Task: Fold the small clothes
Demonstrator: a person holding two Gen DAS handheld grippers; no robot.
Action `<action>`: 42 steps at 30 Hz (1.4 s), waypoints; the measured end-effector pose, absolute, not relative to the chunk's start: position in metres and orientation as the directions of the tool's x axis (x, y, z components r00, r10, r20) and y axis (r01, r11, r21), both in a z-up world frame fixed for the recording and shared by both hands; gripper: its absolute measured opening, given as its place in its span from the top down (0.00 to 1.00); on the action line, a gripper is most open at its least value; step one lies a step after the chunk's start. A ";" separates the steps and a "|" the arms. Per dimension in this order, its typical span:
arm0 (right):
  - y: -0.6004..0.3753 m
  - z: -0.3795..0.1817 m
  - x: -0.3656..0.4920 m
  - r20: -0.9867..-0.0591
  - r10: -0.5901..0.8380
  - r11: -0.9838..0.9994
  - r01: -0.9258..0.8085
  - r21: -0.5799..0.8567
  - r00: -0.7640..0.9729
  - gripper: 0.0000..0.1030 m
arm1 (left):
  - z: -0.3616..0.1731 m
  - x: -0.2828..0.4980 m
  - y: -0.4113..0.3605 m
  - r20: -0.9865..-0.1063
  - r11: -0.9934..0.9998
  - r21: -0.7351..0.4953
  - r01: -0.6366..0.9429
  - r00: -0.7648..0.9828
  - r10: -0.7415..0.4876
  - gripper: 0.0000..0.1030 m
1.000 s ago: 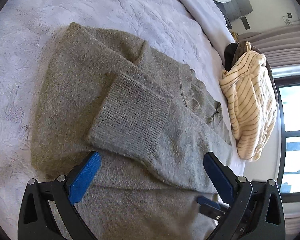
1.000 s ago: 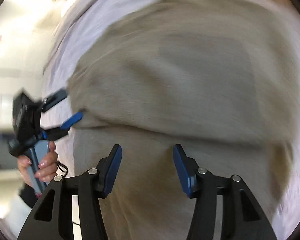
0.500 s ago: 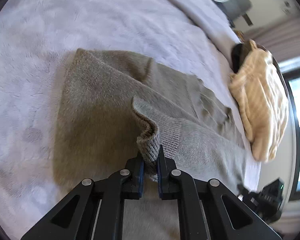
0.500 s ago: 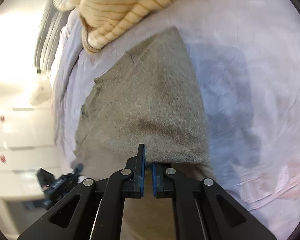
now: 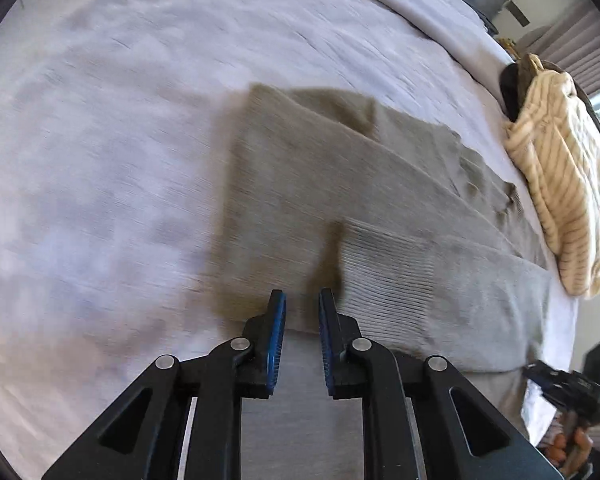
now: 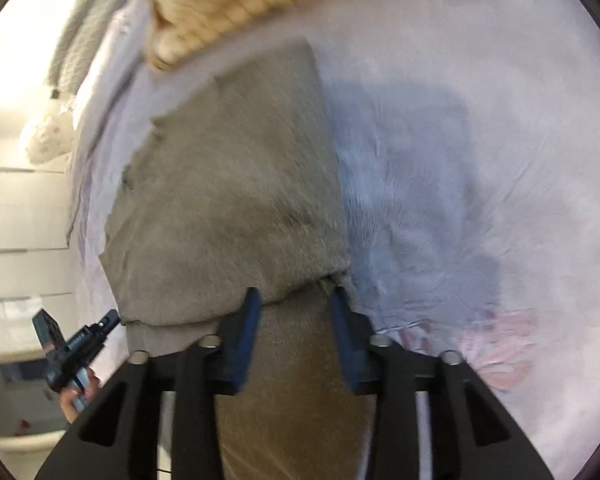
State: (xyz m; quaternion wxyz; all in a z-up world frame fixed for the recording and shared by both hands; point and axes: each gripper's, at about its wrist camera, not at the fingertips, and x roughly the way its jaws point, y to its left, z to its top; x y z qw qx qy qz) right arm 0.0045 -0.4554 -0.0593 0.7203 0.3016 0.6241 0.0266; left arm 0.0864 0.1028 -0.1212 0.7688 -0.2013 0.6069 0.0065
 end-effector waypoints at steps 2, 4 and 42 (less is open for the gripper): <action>-0.465 -0.050 0.010 -0.883 0.378 0.824 0.333 0.458 0.278 0.38 | -0.117 0.087 0.110 -0.936 0.921 -0.297 -0.254 0.268 -0.228 0.82; -0.478 -0.058 0.022 -0.877 0.386 0.796 0.377 0.474 0.287 0.38 | -0.115 0.090 0.111 -0.932 0.919 -0.309 -0.247 0.270 -0.241 0.82; -0.430 -0.084 0.022 -0.941 0.311 0.896 0.289 0.338 0.136 0.92 | -0.140 0.094 0.043 -0.970 0.979 -0.162 -0.125 0.200 -0.135 0.82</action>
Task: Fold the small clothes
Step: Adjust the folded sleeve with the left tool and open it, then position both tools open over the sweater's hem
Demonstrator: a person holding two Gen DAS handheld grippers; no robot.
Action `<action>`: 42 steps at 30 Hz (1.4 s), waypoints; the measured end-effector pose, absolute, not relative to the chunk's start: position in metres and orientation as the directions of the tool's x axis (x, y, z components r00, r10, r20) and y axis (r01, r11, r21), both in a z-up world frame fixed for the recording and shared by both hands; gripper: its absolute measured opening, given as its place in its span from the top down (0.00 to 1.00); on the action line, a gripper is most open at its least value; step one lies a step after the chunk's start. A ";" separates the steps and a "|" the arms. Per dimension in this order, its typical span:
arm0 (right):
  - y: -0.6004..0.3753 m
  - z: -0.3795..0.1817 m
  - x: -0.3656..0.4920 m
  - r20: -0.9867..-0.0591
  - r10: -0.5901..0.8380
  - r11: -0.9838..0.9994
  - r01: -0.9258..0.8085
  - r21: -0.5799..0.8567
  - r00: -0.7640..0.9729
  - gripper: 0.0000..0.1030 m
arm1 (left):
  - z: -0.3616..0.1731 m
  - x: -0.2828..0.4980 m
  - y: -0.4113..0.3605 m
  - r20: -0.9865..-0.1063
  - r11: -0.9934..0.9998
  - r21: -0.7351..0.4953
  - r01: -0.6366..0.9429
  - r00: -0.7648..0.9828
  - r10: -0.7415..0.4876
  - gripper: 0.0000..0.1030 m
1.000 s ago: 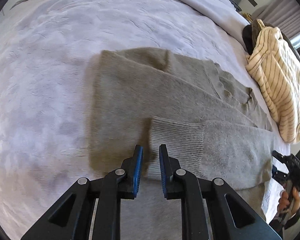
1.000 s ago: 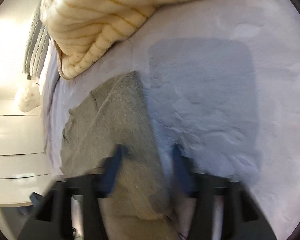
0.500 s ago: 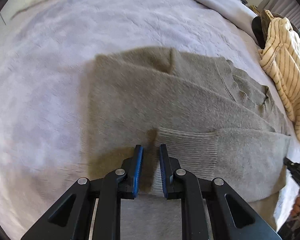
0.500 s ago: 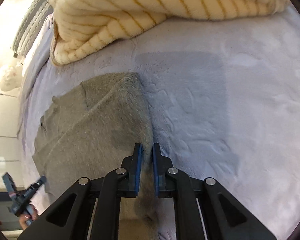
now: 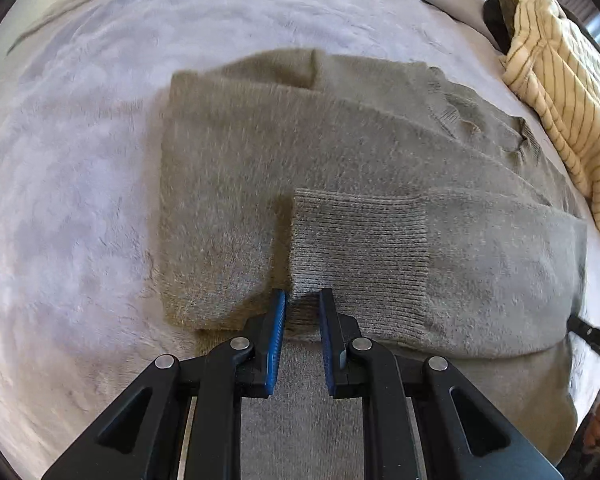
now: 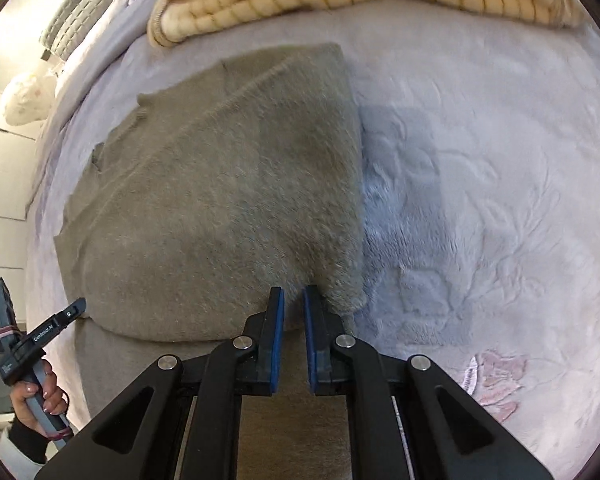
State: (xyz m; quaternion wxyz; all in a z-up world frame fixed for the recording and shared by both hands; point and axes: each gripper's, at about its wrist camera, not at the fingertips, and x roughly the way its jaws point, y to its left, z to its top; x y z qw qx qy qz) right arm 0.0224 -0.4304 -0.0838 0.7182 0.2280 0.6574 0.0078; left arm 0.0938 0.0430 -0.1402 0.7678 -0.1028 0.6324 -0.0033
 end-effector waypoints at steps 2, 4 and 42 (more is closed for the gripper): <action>-0.433 -0.081 0.020 -0.941 0.310 0.893 0.298 0.336 0.132 0.91 | -0.136 0.092 0.048 -0.970 0.977 -0.175 -0.125 0.194 -0.149 0.82; -0.435 -0.079 0.015 -0.949 0.294 0.899 0.306 0.314 0.111 0.91 | -0.131 0.089 0.051 -0.973 0.982 -0.153 -0.112 0.190 -0.130 0.82; -0.385 0.003 -0.026 -0.928 0.323 0.906 0.221 0.360 0.188 0.01 | -0.066 -0.008 0.019 -0.988 0.999 -0.035 -0.019 0.153 -0.032 0.00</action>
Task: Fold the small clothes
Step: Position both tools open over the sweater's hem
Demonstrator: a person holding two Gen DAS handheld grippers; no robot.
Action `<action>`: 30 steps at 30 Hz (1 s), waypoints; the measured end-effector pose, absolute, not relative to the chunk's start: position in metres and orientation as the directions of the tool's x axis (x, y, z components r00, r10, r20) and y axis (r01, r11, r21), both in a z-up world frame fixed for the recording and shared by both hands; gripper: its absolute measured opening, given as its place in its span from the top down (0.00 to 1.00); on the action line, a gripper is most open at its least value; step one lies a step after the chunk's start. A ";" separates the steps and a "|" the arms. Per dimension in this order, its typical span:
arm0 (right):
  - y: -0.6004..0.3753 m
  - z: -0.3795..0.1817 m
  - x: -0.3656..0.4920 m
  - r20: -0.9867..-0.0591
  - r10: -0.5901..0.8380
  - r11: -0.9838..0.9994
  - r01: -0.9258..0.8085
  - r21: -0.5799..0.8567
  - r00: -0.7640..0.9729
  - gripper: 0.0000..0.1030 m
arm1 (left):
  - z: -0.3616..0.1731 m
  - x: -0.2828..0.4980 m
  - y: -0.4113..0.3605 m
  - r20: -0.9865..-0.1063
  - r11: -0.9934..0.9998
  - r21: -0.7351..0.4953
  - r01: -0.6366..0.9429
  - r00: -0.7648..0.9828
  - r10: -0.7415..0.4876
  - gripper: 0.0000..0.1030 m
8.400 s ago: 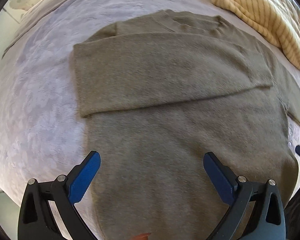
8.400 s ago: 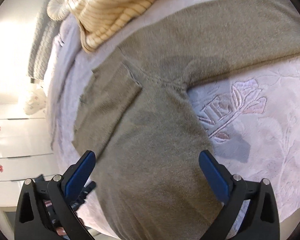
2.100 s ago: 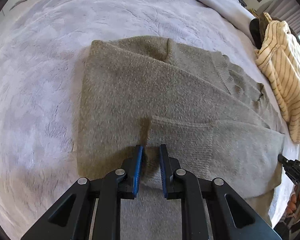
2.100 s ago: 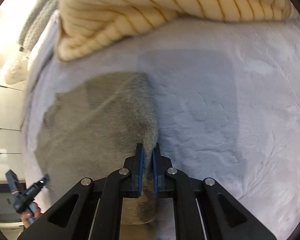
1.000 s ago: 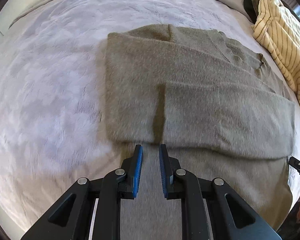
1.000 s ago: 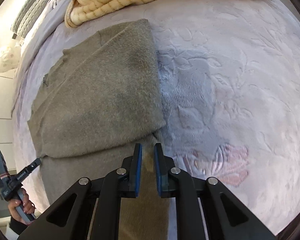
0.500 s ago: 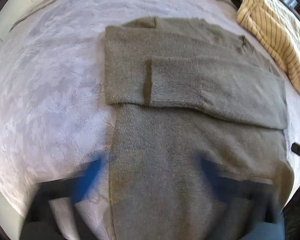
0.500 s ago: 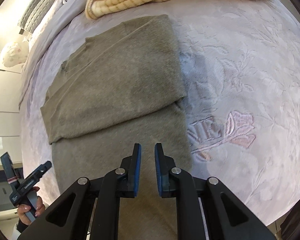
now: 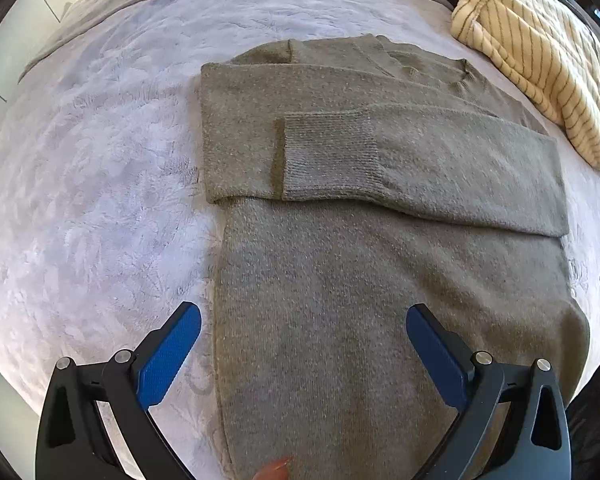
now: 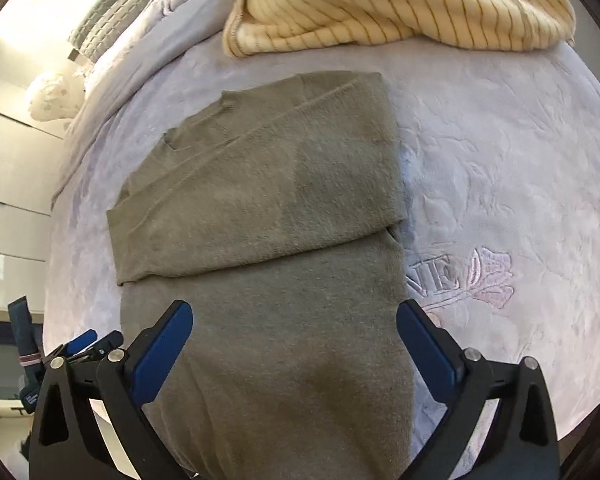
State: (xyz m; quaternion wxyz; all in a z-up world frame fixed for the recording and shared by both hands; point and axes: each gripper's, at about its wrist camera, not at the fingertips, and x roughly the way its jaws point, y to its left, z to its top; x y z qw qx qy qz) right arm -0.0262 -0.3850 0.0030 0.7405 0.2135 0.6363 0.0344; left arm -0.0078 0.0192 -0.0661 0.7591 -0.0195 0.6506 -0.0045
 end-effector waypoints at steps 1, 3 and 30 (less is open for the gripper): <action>-0.384 0.003 -0.026 -0.929 0.324 0.909 0.216 0.358 0.176 0.01 | -0.066 -0.007 0.018 -0.988 0.999 -0.033 -0.017 0.152 -0.030 0.00; -0.383 0.001 -0.026 -0.932 0.326 0.910 0.214 0.354 0.157 0.01 | -0.065 -0.008 0.016 -0.988 1.000 -0.021 -0.016 0.154 -0.018 0.00; -0.424 -0.037 -0.025 -0.887 0.462 0.868 0.200 0.453 0.006 0.01 | -0.063 -0.023 -0.029 -0.993 0.993 0.033 -0.111 0.110 0.045 0.00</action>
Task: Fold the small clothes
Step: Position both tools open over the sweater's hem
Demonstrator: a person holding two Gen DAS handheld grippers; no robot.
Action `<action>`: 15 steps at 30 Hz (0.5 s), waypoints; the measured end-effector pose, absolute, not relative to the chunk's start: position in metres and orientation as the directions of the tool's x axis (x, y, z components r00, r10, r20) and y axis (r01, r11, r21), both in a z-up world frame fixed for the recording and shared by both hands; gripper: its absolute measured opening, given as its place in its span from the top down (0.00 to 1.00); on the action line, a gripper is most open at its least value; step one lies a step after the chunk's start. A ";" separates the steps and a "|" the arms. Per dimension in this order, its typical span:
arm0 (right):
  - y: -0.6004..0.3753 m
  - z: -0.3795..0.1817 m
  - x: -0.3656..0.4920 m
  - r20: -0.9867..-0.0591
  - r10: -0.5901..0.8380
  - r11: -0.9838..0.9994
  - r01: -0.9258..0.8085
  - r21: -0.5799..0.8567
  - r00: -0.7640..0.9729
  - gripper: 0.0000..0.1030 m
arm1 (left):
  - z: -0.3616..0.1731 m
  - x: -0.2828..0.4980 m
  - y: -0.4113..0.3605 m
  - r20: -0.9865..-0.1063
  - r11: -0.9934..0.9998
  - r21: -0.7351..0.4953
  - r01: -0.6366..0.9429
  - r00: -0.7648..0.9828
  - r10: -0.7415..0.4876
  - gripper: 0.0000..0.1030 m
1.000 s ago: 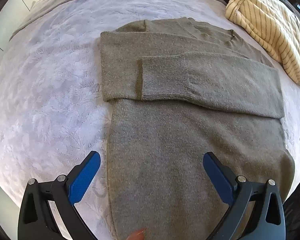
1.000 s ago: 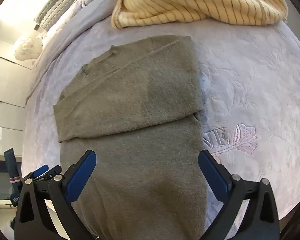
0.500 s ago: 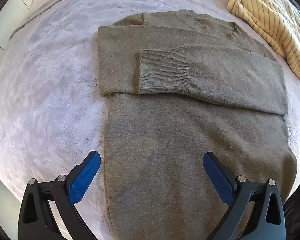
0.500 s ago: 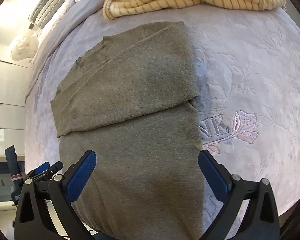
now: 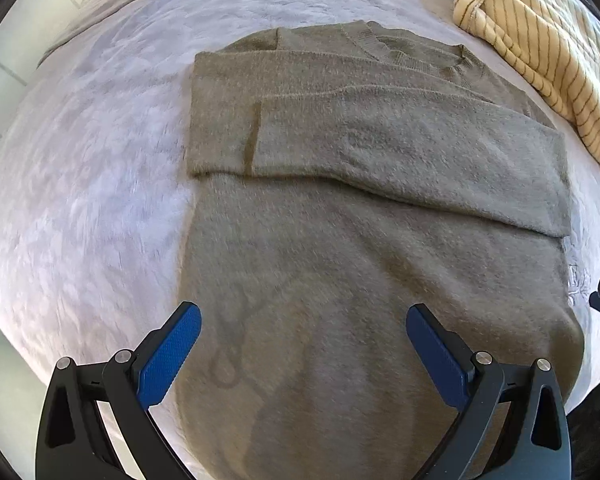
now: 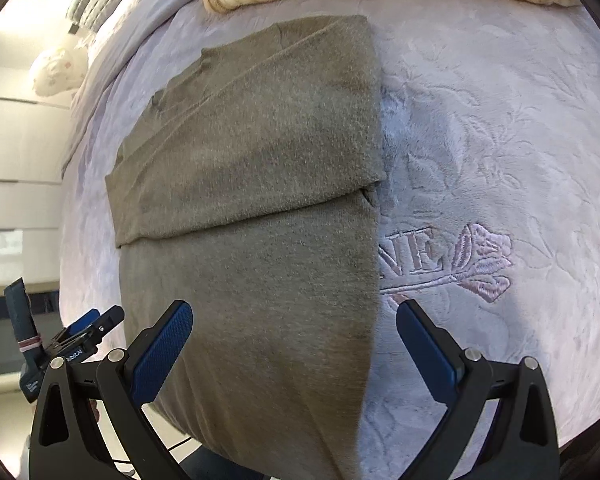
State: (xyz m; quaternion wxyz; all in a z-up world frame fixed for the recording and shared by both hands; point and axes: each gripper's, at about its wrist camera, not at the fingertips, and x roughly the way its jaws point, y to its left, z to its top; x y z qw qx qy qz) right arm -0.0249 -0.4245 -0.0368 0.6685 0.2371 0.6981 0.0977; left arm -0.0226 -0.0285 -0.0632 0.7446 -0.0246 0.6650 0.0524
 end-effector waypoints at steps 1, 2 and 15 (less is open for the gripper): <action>-0.426 -0.038 -0.024 -0.884 0.467 0.868 0.193 0.457 -0.006 0.01 | -0.062 -0.027 -0.031 -0.993 0.992 0.033 -0.126 0.110 0.047 0.00; -0.427 -0.039 -0.024 -0.884 0.468 0.869 0.187 0.458 -0.013 0.01 | -0.062 -0.032 -0.032 -0.993 0.990 0.035 -0.139 0.110 0.050 0.00; -0.441 -0.045 -0.056 -0.860 0.510 0.827 0.272 0.492 0.003 0.01 | -0.054 -0.083 -0.024 -0.991 0.988 0.050 -0.148 0.114 0.067 0.00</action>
